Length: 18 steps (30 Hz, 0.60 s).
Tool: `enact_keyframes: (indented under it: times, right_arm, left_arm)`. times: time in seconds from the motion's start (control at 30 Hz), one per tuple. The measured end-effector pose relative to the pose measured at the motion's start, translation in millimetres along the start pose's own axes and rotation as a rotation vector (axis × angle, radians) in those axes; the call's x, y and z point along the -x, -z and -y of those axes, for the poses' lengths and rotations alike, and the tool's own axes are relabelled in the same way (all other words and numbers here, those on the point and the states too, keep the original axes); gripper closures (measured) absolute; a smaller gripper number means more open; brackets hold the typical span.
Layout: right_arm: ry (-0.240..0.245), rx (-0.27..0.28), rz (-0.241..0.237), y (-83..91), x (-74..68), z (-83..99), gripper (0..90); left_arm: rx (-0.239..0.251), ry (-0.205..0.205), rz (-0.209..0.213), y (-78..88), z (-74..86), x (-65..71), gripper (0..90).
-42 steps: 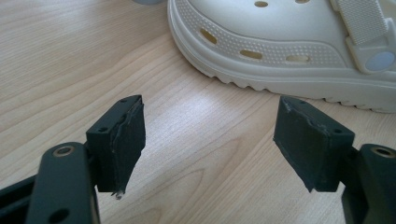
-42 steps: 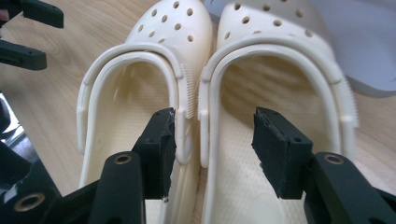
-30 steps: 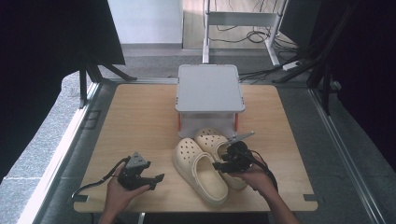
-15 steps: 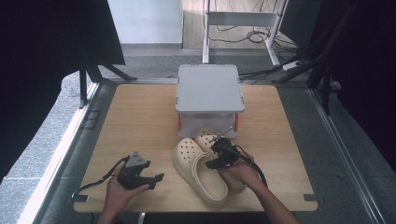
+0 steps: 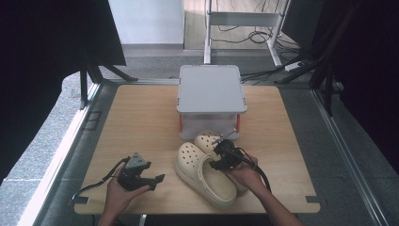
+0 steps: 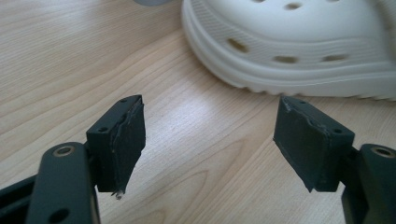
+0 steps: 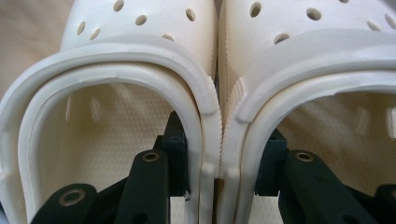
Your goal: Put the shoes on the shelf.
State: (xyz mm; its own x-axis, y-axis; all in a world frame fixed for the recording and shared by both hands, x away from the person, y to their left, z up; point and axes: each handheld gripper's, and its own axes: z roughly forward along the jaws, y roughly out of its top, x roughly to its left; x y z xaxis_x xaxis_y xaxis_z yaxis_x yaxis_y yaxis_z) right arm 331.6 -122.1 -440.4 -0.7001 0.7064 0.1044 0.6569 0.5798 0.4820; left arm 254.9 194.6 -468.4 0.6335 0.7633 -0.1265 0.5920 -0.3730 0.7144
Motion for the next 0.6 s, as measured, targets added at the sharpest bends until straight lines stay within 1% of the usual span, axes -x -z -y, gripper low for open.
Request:
enact_keyframes:
  times: [0.1, 0.13, 0.2, 0.23, 0.27, 0.47, 0.6]
  right_arm:
    - [0.054, 0.015, -0.038, 12.1, -0.5, 0.3, 65.2]
    - [0.061, 0.014, -0.035, 16.5, -2.2, 0.2, 65.2]
    - [0.103, 0.012, -0.042, 25.0, -5.3, -0.1, 65.2]
    - [0.114, 0.012, -0.04, 29.5, -6.9, -0.3, 65.2]
    - [0.12, 0.01, -0.043, 33.1, -8.0, -0.4, 65.2]
    - [0.154, 0.057, -0.103, 65.8, -11.4, -3.0, 65.1]
    - [0.174, 0.076, -0.107, 82.7, -13.7, -7.5, 65.1]
  left_arm:
    - [-0.001, -0.001, 0.0, 0.2, -0.2, -0.7, 25.5]
    - [0.0, 0.0, 0.001, 0.3, -0.2, -0.7, 25.5]
    - [0.001, 0.0, 0.001, 0.8, -0.3, -0.7, 25.5]
    - [0.001, 0.001, 0.001, 1.0, -0.3, -0.7, 25.5]
    - [0.003, 0.001, 0.0, 1.4, -0.4, -0.8, 25.5]
    - [0.004, 0.002, 0.0, 1.3, -0.3, -1.6, 25.5]
    - [0.005, 0.007, 0.0, 1.1, -0.3, -1.5, 25.5]
